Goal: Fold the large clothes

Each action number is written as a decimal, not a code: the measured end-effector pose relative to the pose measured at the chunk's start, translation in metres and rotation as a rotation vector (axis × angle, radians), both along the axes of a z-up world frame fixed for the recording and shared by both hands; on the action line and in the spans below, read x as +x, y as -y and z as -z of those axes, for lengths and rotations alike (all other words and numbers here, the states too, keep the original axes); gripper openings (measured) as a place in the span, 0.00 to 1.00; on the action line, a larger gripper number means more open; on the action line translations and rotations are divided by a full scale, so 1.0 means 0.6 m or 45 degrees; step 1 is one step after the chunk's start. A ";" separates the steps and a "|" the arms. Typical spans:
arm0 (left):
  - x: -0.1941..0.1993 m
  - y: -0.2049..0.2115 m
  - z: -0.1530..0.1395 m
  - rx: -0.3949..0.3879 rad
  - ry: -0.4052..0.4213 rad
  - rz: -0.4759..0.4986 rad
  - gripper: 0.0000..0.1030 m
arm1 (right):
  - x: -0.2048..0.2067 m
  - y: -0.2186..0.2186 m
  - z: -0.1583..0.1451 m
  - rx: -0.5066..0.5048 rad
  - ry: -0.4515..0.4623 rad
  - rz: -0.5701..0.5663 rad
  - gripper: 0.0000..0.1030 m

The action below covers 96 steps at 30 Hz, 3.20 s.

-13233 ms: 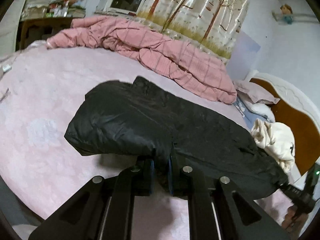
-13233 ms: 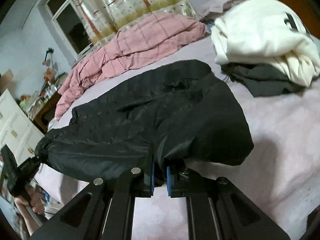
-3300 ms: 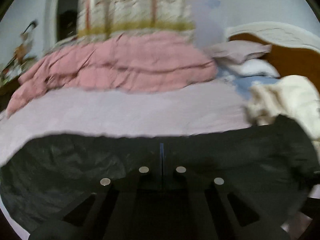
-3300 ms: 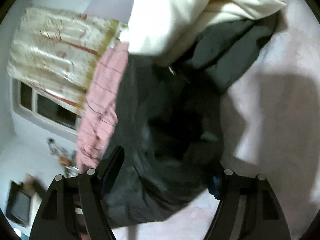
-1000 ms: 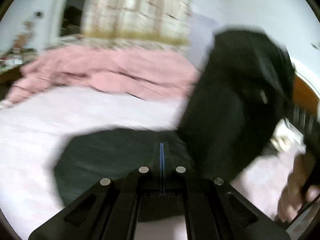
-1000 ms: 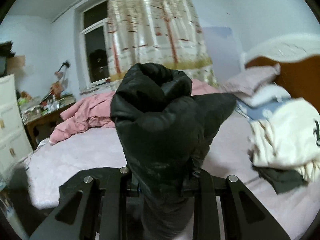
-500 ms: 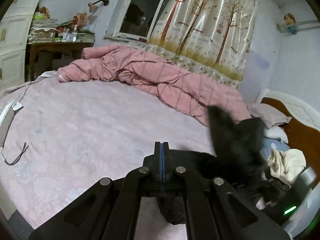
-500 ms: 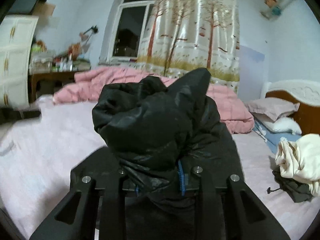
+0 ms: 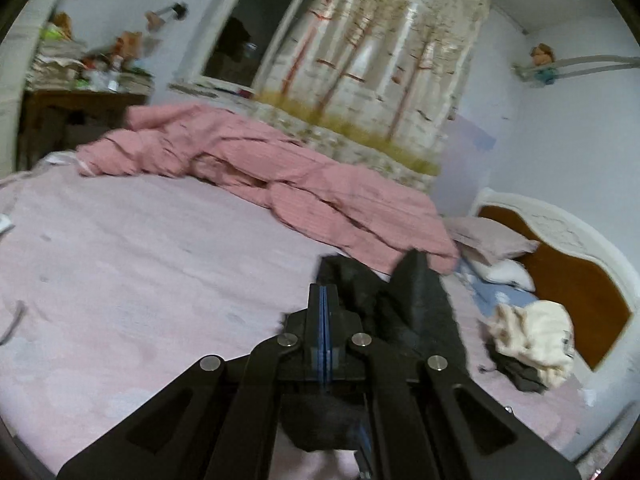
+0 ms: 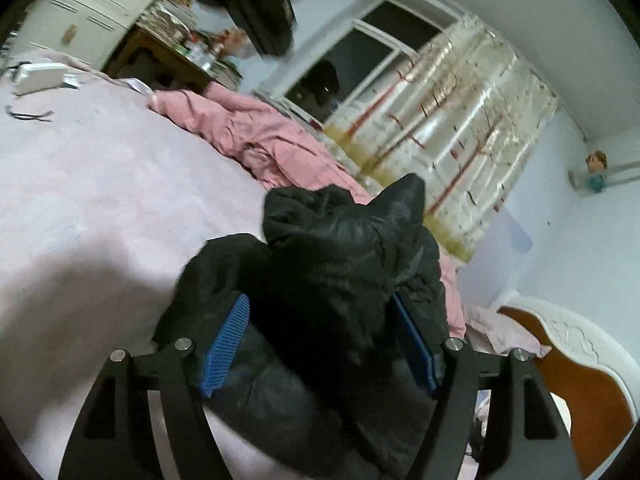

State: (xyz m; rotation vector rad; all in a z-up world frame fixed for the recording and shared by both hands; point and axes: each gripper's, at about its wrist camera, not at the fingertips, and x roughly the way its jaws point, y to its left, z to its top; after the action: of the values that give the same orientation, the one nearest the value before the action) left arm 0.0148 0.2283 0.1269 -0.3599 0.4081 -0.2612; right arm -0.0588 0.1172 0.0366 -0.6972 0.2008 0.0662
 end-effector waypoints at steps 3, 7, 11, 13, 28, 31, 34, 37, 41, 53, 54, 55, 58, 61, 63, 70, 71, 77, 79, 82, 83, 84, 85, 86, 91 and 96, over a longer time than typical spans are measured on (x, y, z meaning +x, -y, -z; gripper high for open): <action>0.010 0.022 -0.005 -0.021 0.032 0.145 0.00 | -0.032 0.057 -0.026 0.174 -0.039 0.001 0.71; 0.039 0.082 -0.023 0.000 0.066 0.391 0.06 | -0.022 0.175 -0.072 0.519 -0.121 0.110 0.61; 0.088 0.149 -0.025 0.134 0.054 0.473 0.29 | 0.033 0.307 -0.089 0.938 -0.237 0.206 0.44; 0.120 0.170 -0.004 0.147 -0.018 0.435 0.30 | 0.063 0.347 -0.081 1.065 -0.294 0.234 0.33; 0.129 0.116 0.096 0.250 -0.221 0.106 0.01 | 0.164 0.312 -0.004 1.241 -0.578 0.067 0.20; 0.129 0.104 0.121 0.279 -0.311 0.039 0.01 | 0.169 0.299 0.019 1.216 -0.639 0.034 0.20; 0.137 0.093 0.162 0.270 -0.402 0.007 0.01 | 0.167 0.287 0.033 1.178 -0.652 0.017 0.20; 0.146 0.100 0.191 0.335 -0.440 -0.015 0.01 | 0.169 0.291 0.034 1.224 -0.711 0.011 0.20; 0.142 0.108 0.186 0.350 -0.387 0.003 0.01 | 0.157 0.333 0.008 1.389 -0.701 0.025 0.40; 0.098 0.105 0.020 0.186 0.171 0.100 0.10 | 0.237 0.364 -0.061 1.234 -0.525 0.093 0.03; 0.107 0.116 0.015 0.211 0.161 0.091 0.11 | 0.252 0.361 -0.066 1.231 -0.516 0.107 0.03; 0.118 0.128 0.015 0.239 0.137 0.088 0.11 | 0.271 0.356 -0.069 1.233 -0.515 0.124 0.03; 0.181 0.160 0.052 0.314 -0.070 0.093 0.11 | 0.318 0.336 -0.059 1.181 -0.584 0.196 0.03; 0.243 0.158 0.131 0.343 -0.306 0.017 0.11 | 0.352 0.320 -0.030 1.121 -0.688 0.263 0.03; 0.259 0.147 0.168 0.323 -0.343 -0.037 0.10 | 0.374 0.316 -0.007 1.116 -0.753 0.244 0.03; 0.259 0.138 0.239 0.265 -0.419 -0.035 0.09 | 0.420 0.347 0.081 1.283 -0.972 0.150 0.00; 0.256 0.141 0.243 0.282 -0.416 -0.035 0.09 | 0.412 0.338 0.087 1.233 -0.948 0.149 0.00; 0.256 0.137 0.266 0.274 -0.457 -0.036 0.09 | 0.387 0.285 0.104 0.988 -0.786 0.226 0.00; 0.257 0.140 0.267 0.289 -0.468 -0.042 0.09 | 0.390 0.288 0.112 0.992 -0.800 0.219 0.00; 0.258 0.144 0.272 0.306 -0.477 -0.045 0.09 | 0.391 0.297 0.120 1.013 -0.810 0.210 0.00; 0.258 0.143 0.273 0.300 -0.479 -0.045 0.09 | 0.391 0.296 0.121 1.009 -0.811 0.211 0.00; 0.259 0.142 0.273 0.293 -0.482 -0.044 0.09 | 0.391 0.294 0.121 0.993 -0.810 0.219 0.00; 0.260 0.141 0.273 0.288 -0.487 -0.043 0.09 | 0.391 0.290 0.120 0.976 -0.806 0.227 0.00; 0.261 0.141 0.271 0.284 -0.493 -0.041 0.08 | 0.394 0.284 0.117 0.949 -0.805 0.241 0.00; 0.226 0.101 0.198 0.210 -0.326 -0.097 0.01 | 0.379 0.288 0.067 0.951 -0.844 0.232 0.00; 0.149 0.045 0.129 0.094 -0.256 -0.029 0.06 | 0.304 0.339 -0.040 1.042 -0.788 0.084 0.20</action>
State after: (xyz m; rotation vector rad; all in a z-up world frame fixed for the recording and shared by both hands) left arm 0.1042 0.2011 0.0493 -0.3192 0.6098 -0.1872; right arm 0.1236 -0.0865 0.0604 0.1673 0.7402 0.2838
